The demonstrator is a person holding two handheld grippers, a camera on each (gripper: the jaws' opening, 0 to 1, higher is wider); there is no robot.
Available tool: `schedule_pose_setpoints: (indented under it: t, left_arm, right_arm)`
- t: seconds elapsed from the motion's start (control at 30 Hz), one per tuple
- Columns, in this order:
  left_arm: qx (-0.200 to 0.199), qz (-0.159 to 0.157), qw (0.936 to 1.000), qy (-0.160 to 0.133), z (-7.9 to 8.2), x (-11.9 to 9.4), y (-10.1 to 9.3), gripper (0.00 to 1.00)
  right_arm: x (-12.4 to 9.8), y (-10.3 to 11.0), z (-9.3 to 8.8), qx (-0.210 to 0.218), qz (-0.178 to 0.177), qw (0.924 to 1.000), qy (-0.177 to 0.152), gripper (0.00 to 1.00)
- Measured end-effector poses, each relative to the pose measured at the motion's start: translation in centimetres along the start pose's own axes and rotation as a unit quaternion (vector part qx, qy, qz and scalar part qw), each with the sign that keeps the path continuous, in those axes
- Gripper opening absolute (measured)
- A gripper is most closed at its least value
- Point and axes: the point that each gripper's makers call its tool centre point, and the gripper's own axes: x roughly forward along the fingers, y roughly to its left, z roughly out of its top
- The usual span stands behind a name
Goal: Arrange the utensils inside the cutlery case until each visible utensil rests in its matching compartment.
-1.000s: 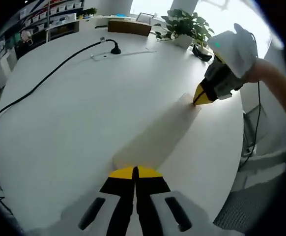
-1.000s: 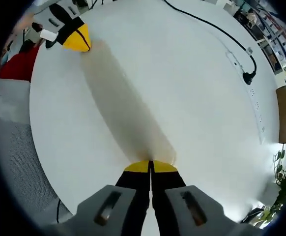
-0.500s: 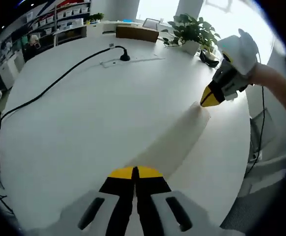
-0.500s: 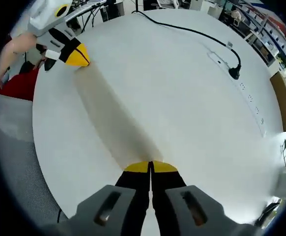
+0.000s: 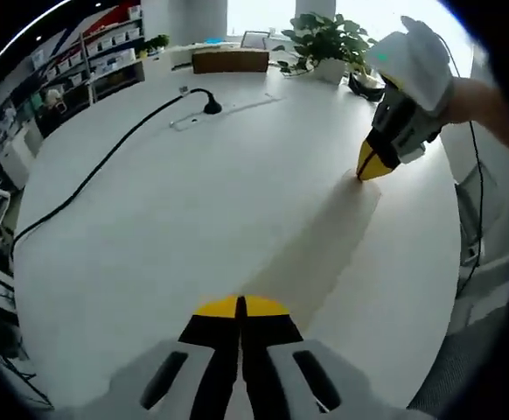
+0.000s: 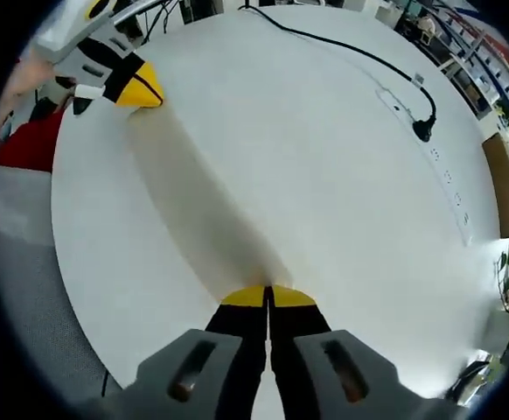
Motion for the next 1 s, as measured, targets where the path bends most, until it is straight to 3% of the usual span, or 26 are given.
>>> schedule_pose_setpoints:
  t: [0.07, 0.13, 0.17, 0.2, 0.27, 0.33, 0.37, 0.47, 0.6, 0.63, 0.73, 0.8, 0.87, 1.0]
  left_arm:
    - [0.003, 0.007, 1.0, 0.0, -0.2, 0.0, -0.1, 0.0]
    - [0.056, 0.012, 0.9984, 0.002, -0.2, -0.3, 0.2, 0.0]
    - [0.102, 0.01, 0.9946, -0.018, 0.5, -0.6, 0.1, 0.02]
    - [0.116, 0.014, 0.9927, -0.029, 0.9, -1.1, 0.2, 0.07]
    - [0.127, -0.014, 0.9908, -0.047, 1.2, -1.4, -0.5, 0.23]
    - [0.134, -0.044, 0.9879, -0.066, 1.5, -1.5, -1.2, 0.38]
    - [0.129, -0.055, 0.9876, -0.07, 1.4, -1.6, -1.6, 0.47]
    - [0.119, -0.078, 0.9868, -0.077, 1.2, -2.0, -1.9, 0.64]
    - [0.127, -0.09, 0.9845, -0.081, 1.0, -1.3, -2.1, 0.84]
    - [0.157, -0.078, 0.9821, -0.068, 0.5, -0.8, -1.7, 0.86]
    - [0.171, -0.066, 0.982, -0.047, -0.3, 0.3, -1.4, 0.72]
    - [0.19, -0.068, 0.9785, -0.044, -0.4, 0.8, -1.6, 0.7]
    - [0.214, -0.072, 0.9737, -0.03, -1.1, 1.2, -1.6, 0.68]
    - [0.216, -0.087, 0.9724, -0.008, -2.3, 1.6, -2.0, 0.46]
  right_arm:
    - [0.0, 0.0, 0.0, -0.009, 0.002, 0.9999, -0.01, 0.0]
    - [-0.2, 0.1, 0.3, -0.045, 0.007, 0.9987, -0.024, 0.0]
    - [-0.6, 0.1, 0.9, -0.068, -0.007, 0.9965, -0.048, 0.07]
    - [-0.8, 0.1, 1.3, -0.083, -0.013, 0.9945, -0.062, 0.22]
    - [-1.2, 0.9, 1.9, -0.119, -0.001, 0.9896, -0.08, 0.4]
    - [-1.3, 1.7, 2.5, -0.193, 0.012, 0.9764, -0.095, 0.48]
    - [-1.1, 2.2, 2.2, -0.226, 0.025, 0.9697, -0.089, 0.52]
    - [-0.2, 2.4, 1.7, -0.256, 0.028, 0.9633, -0.074, 0.63]
    - [1.1, 2.3, 0.9, -0.26, 0.036, 0.9635, -0.051, 0.65]
    - [1.5, 2.2, 0.8, -0.259, 0.037, 0.964, -0.048, 0.66]
    - [2.0, 2.6, 0.3, -0.262, 0.055, 0.9627, -0.036, 0.65]
    - [2.1, 3.2, 0.3, -0.247, 0.073, 0.9653, -0.042, 0.64]
    - [2.2, 3.0, 0.2, -0.25, 0.068, 0.965, -0.04, 0.61]
    - [2.4, 2.4, -0.2, -0.294, 0.043, 0.9544, -0.029, 0.43]
